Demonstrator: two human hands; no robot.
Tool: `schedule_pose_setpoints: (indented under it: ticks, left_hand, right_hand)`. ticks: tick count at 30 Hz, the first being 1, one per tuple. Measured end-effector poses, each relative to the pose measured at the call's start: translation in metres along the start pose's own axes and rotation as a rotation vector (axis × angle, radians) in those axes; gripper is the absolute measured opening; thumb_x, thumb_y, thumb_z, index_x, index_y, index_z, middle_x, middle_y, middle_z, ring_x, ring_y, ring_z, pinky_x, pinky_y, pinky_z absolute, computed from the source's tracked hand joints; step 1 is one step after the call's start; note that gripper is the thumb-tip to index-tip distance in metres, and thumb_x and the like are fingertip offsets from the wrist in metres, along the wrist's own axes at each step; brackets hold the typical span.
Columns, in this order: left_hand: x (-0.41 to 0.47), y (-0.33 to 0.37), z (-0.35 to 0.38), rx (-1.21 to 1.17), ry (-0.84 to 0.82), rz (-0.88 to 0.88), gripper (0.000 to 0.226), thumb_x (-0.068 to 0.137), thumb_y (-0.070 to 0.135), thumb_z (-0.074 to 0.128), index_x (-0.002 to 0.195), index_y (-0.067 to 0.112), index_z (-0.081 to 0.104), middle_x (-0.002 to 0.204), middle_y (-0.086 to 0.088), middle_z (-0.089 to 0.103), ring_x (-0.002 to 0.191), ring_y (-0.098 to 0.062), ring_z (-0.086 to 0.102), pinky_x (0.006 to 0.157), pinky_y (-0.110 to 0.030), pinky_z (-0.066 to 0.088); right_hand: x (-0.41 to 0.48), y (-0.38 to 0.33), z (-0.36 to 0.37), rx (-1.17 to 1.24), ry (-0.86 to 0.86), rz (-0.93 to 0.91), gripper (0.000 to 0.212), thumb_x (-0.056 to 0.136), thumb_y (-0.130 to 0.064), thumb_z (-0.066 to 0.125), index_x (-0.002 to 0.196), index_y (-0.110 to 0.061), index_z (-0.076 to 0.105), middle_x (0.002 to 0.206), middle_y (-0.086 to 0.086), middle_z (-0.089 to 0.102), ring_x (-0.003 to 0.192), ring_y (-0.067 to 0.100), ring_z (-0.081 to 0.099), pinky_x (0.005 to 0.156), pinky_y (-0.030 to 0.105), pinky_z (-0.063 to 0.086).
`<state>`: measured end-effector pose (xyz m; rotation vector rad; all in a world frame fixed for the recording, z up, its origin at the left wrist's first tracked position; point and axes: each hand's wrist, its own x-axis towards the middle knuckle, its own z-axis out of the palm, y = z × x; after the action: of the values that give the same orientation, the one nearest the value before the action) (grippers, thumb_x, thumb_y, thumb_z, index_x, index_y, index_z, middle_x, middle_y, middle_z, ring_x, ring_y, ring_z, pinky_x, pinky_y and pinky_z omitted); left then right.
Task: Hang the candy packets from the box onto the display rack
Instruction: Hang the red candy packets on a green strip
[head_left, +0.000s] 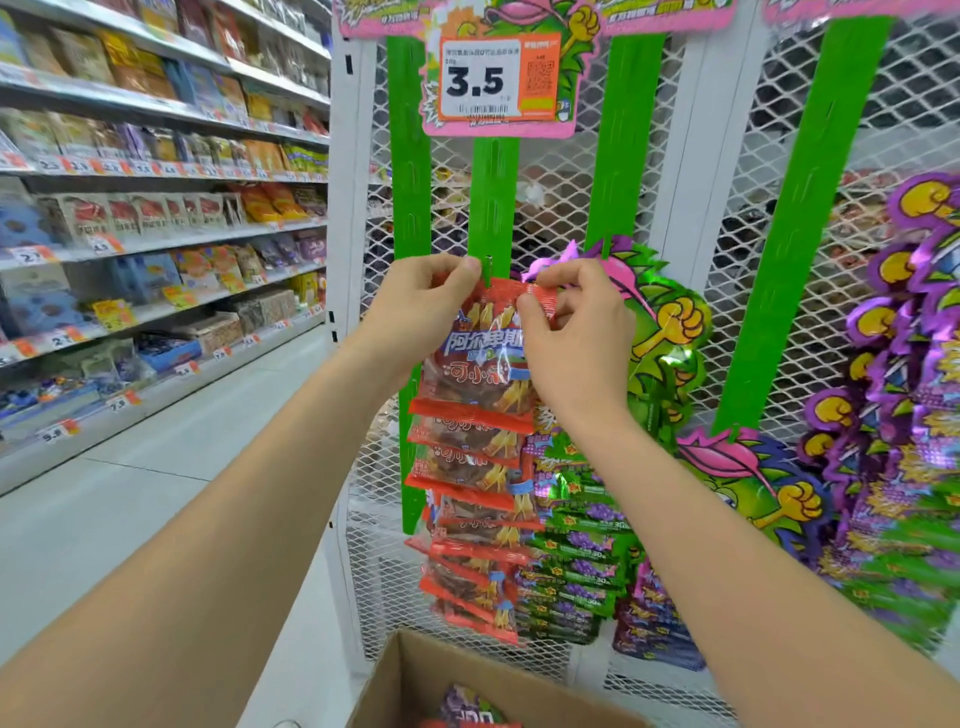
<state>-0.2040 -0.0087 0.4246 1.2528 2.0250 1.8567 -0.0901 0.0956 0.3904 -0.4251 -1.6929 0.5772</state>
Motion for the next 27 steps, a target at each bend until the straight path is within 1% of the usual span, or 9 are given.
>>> schedule_pose_setpoints:
  ticks: [5,7,10,14,18,20,21,24,27]
  left_hand:
    - [-0.004,-0.013,-0.003,-0.064,0.052,0.011,0.026,0.103,0.03,0.069,0.124,0.013,0.071,0.1,-0.002,0.08,0.082,-0.009,0.079,0.064,-0.03,0.064]
    - [-0.005,-0.016,-0.004,-0.115,0.06,0.006,0.026,0.103,0.026,0.07,0.124,0.01,0.072,0.096,-0.003,0.081,0.08,-0.011,0.079,0.063,-0.026,0.062]
    - [-0.005,-0.016,-0.002,-0.107,0.07,0.024,0.023,0.102,0.024,0.071,0.121,0.012,0.073,0.093,-0.001,0.081,0.078,-0.012,0.08,0.062,-0.029,0.064]
    - [-0.004,-0.019,0.0,-0.035,0.111,0.064,0.018,0.102,0.025,0.071,0.118,0.018,0.073,0.099,0.001,0.079,0.083,-0.01,0.079,0.069,-0.031,0.065]
    - [-0.007,-0.027,0.005,0.046,0.144,0.123,0.008,0.102,0.026,0.071,0.107,0.033,0.07,0.104,0.003,0.078,0.096,-0.016,0.077,0.084,-0.046,0.065]
    - [-0.007,-0.028,0.008,0.035,0.156,0.119,0.007,0.102,0.026,0.071,0.108,0.03,0.071,0.104,0.003,0.078,0.094,-0.014,0.077,0.079,-0.04,0.066]
    - [-0.006,-0.027,0.009,0.028,0.162,0.109,0.007,0.102,0.027,0.071,0.109,0.027,0.072,0.103,0.003,0.078,0.091,-0.012,0.077,0.073,-0.034,0.065]
    - [-0.002,-0.025,0.011,0.017,0.165,0.082,0.015,0.101,0.027,0.073,0.113,0.018,0.074,0.099,0.001,0.078,0.083,-0.01,0.077,0.059,-0.023,0.059]
    - [0.0,-0.024,0.011,-0.026,0.164,0.062,0.02,0.099,0.027,0.076,0.112,0.012,0.074,0.096,-0.002,0.079,0.079,-0.013,0.079,0.054,-0.026,0.06]
  right_hand:
    - [0.006,-0.005,-0.003,0.047,-0.011,0.0,0.024,0.09,-0.022,0.079,0.105,-0.022,0.061,0.064,-0.013,0.068,0.059,0.006,0.063,0.073,0.039,0.055]
    - [0.006,-0.005,0.0,0.039,-0.014,0.015,0.024,0.09,-0.022,0.08,0.105,-0.022,0.061,0.063,-0.016,0.068,0.061,0.004,0.064,0.078,0.041,0.056]
    - [0.001,-0.002,0.002,0.031,-0.017,0.042,0.023,0.091,-0.024,0.078,0.107,-0.025,0.062,0.066,-0.018,0.068,0.067,0.006,0.067,0.087,0.048,0.055]
    - [0.001,-0.001,0.002,0.023,-0.005,0.047,0.024,0.091,-0.026,0.079,0.109,-0.026,0.063,0.069,-0.02,0.068,0.069,0.004,0.067,0.089,0.048,0.056]
    - [-0.001,0.002,0.0,-0.032,-0.003,0.015,0.026,0.092,-0.021,0.077,0.115,-0.022,0.066,0.077,-0.017,0.066,0.071,0.005,0.067,0.088,0.037,0.055]
    - [-0.001,0.005,0.0,-0.064,-0.004,0.021,0.026,0.092,-0.021,0.077,0.116,-0.021,0.066,0.077,-0.016,0.065,0.075,0.01,0.067,0.092,0.026,0.05]
    - [0.0,0.005,0.0,-0.068,-0.002,0.023,0.026,0.091,-0.02,0.077,0.116,-0.022,0.066,0.076,-0.016,0.064,0.075,0.012,0.067,0.092,0.024,0.05]
    - [0.002,0.008,0.002,-0.053,0.006,0.034,0.026,0.088,-0.019,0.078,0.111,-0.023,0.066,0.073,-0.016,0.064,0.073,0.014,0.068,0.088,0.047,0.057]
    - [0.004,0.008,0.002,-0.023,0.017,0.05,0.026,0.087,-0.017,0.078,0.108,-0.023,0.064,0.073,-0.016,0.064,0.07,0.012,0.068,0.086,0.051,0.057]
